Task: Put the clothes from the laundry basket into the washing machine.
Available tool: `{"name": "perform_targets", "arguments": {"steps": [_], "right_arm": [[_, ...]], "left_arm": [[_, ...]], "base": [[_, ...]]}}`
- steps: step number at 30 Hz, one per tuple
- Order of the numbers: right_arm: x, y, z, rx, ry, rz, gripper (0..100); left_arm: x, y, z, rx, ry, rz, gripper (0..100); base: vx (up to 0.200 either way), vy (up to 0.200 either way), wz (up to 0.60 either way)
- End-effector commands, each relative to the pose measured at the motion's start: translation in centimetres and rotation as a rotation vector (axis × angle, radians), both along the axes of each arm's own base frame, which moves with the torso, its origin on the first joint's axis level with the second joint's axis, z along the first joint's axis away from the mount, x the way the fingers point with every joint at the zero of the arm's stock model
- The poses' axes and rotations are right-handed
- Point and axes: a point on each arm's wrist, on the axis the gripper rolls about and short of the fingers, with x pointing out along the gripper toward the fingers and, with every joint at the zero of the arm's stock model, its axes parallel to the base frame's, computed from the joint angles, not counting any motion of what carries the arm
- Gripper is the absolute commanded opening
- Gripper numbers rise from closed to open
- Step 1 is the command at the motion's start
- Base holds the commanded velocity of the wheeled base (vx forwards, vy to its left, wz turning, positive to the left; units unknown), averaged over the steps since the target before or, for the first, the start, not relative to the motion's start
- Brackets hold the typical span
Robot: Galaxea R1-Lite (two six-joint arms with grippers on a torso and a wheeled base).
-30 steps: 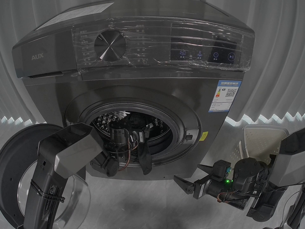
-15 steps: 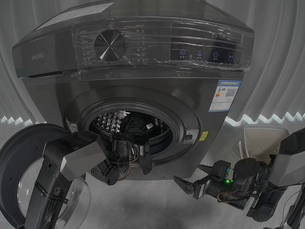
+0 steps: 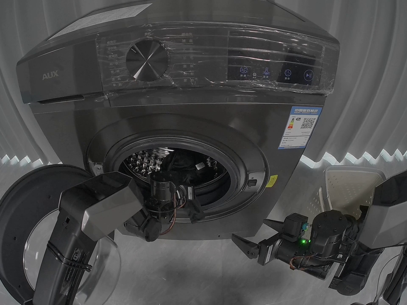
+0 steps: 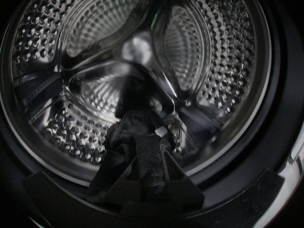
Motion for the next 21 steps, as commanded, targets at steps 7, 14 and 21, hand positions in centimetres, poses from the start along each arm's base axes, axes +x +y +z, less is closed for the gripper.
{"name": "perform_targets", "arguments": {"steps": [7,14,21], "right_arm": [[0.0,0.0,0.1,0.005,-0.005,0.001,100],[0.0,0.0,0.0,0.004,-0.004,0.001,100],[0.0,0.0,0.0,0.004,-0.004,0.001,100]], "left_arm": [[4.5,0.8,4.9,-0.105,-0.224,0.094,0],[4.5,1.0,4.7,-0.108,-0.227,0.097,0],[4.0,0.5,5.0,-0.117,-0.226,0.085,100]], "base": [[0.000,0.000,0.00],[0.000,0.000,0.00],[0.000,0.000,0.00]]}}
